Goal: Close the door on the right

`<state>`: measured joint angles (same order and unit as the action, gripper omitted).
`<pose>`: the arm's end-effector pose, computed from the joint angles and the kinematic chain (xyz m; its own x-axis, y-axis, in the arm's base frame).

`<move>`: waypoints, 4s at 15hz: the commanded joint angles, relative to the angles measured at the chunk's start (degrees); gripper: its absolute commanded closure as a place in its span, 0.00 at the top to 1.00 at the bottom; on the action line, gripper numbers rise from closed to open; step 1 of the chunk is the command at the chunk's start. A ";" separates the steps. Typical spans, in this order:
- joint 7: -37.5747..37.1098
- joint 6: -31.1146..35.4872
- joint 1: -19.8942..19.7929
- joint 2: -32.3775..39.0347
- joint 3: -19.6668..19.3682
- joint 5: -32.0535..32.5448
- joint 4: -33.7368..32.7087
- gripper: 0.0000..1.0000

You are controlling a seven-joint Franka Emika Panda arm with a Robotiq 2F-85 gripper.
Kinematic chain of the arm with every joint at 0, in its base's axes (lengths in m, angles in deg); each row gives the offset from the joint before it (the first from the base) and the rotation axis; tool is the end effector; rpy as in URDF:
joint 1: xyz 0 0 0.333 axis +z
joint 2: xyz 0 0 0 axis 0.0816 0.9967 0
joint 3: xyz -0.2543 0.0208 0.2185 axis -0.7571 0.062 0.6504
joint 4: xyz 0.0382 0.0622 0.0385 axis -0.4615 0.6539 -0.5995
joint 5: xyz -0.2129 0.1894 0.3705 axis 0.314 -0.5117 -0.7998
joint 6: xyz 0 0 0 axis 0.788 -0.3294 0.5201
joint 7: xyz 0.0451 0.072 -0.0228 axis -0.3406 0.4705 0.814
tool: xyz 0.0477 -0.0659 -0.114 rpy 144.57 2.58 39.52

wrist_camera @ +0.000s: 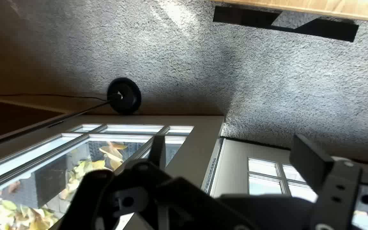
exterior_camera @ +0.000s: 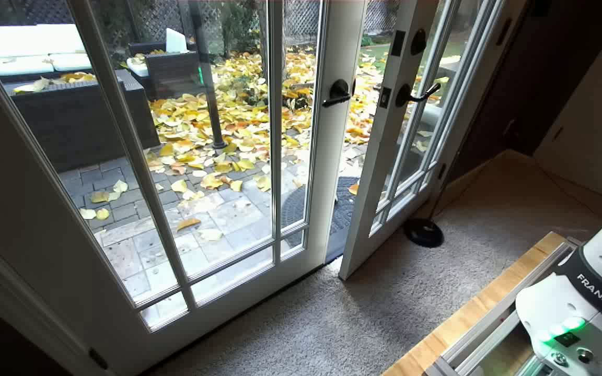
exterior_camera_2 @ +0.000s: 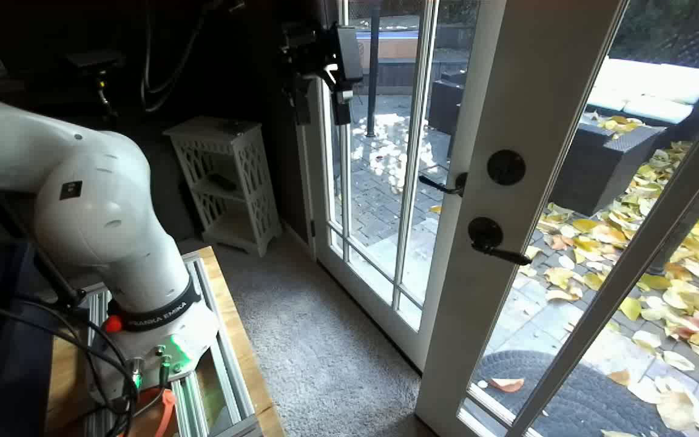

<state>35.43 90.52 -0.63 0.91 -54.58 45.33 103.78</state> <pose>0.3476 -0.0917 0.5403 0.9905 0.1224 -0.0630 0.1351 -0.9516 0.2760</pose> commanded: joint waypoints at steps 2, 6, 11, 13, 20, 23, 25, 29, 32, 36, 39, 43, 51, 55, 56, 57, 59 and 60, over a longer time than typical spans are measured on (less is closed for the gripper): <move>-0.97 -0.52 1.77 0.02 -1.13 0.83 -0.23 1.00; 4.19 5.88 4.50 2.15 -4.45 0.87 -0.84 1.00; 11.16 27.02 5.27 9.45 -12.20 0.06 -1.77 1.00; 14.90 33.85 6.09 13.83 -15.19 -2.78 -2.51 1.00; 23.96 49.74 8.65 27.12 -20.21 -14.36 -8.24 1.00; 26.12 52.84 8.76 31.32 -20.46 -20.56 -11.26 1.00; 27.53 52.85 8.26 33.45 -20.38 -23.98 -13.58 1.00; 28.68 52.67 6.47 36.95 -19.49 -27.75 -17.26 1.00; 29.26 52.98 6.15 38.20 -18.62 -29.54 -18.32 1.00; 28.07 55.11 5.97 40.09 -17.57 -34.11 -20.20 1.00; 27.24 57.29 5.81 41.78 -16.99 -39.00 -21.51 1.00; 26.38 61.13 5.67 44.50 -15.82 -45.47 -23.48 1.00; 27.16 62.57 8.99 50.46 -16.77 -56.87 -29.42 1.00; 24.84 57.07 8.43 50.70 -16.95 -55.27 -30.31 1.00; 26.35 59.87 8.04 47.75 -17.29 -54.55 -25.30 1.00; 26.32 58.88 7.86 47.84 -17.36 -54.55 -25.68 1.00; 26.22 58.22 7.76 47.94 -17.41 -54.55 -26.00 1.00; 26.16 58.15 7.76 48.01 -17.41 -54.55 -26.11 1.00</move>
<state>61.59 148.67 7.14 48.93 -71.99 -9.22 77.67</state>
